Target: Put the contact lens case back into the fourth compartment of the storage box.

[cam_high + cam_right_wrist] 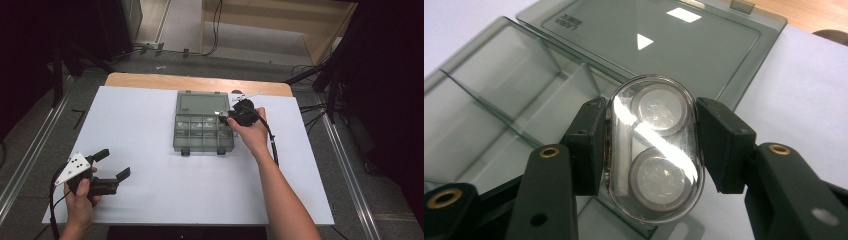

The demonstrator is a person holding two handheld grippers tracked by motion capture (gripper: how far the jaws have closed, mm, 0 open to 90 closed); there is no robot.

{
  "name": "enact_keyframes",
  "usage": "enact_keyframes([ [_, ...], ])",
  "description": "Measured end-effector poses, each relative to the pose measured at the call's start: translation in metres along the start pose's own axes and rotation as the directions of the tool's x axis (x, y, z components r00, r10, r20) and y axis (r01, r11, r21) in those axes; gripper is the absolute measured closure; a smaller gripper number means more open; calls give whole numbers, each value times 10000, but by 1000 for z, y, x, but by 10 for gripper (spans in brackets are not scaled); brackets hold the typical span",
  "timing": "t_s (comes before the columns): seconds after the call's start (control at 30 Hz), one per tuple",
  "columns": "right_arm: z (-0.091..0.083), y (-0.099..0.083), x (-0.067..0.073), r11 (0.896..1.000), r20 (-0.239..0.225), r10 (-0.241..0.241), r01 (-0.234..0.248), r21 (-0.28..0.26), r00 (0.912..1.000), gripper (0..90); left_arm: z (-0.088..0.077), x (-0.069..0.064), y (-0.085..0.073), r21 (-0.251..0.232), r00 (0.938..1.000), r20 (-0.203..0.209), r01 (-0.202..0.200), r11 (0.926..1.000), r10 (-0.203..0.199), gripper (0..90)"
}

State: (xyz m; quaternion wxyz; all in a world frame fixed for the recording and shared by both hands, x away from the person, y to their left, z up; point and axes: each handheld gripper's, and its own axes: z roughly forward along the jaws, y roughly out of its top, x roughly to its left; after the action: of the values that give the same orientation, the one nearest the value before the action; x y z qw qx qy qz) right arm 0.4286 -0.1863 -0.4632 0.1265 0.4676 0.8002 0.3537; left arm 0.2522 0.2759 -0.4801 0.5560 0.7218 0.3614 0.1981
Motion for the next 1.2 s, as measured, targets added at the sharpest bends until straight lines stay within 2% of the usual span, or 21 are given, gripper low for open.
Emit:
enact_keyframes([
  [0.17, 5, -1, 0, 10000, 325, -10, 9, 25, 9995, 469, 0, 0, 0, -10, 10000, -6, -8, 10000, 8, 0],
  [0.47, 11, -2, 3, 9996, 566, -267, 261, 100, 9980, 444, 0, 1, 0, 25, 10000, -24, -26, 10000, 26, 0],
  [0.57, 9, -4, 3, 9997, 455, -235, 233, 56, 9987, 393, 0, 1, 0, 15, 10000, -22, -16, 10000, 16, 0],
  [0.63, 8, -4, 2, 9999, 546, -157, 154, 49, 9984, 358, 0, 1, 0, 46, 10000, -30, -44, 10000, 44, 0],
  [0.77, 2, -6, -1, 9999, 77, -13, 13, -111, 10000, 308, 0, 1, 0, 23, 10000, -36, -26, 10000, 26, 0],
  [0.9, -7, -9, -9, 9967, -366, 535, -556, -586, 9979, 309, 0, 1, 0, 50, 10000, -54, -22, 10000, 22, 0],
  [1.03, -6, -10, -14, 9944, -231, 918, -928, -500, 9955, 395, 0, 1, 0, 74, 10000, -47, -71, 9999, 71, 0],
  [1.2, 2, -12, -9, 9987, -73, 512, -511, 61, 9987, 454, 1, 1, -1, 75, 10000, -42, -52, 10000, 53, 0],
])
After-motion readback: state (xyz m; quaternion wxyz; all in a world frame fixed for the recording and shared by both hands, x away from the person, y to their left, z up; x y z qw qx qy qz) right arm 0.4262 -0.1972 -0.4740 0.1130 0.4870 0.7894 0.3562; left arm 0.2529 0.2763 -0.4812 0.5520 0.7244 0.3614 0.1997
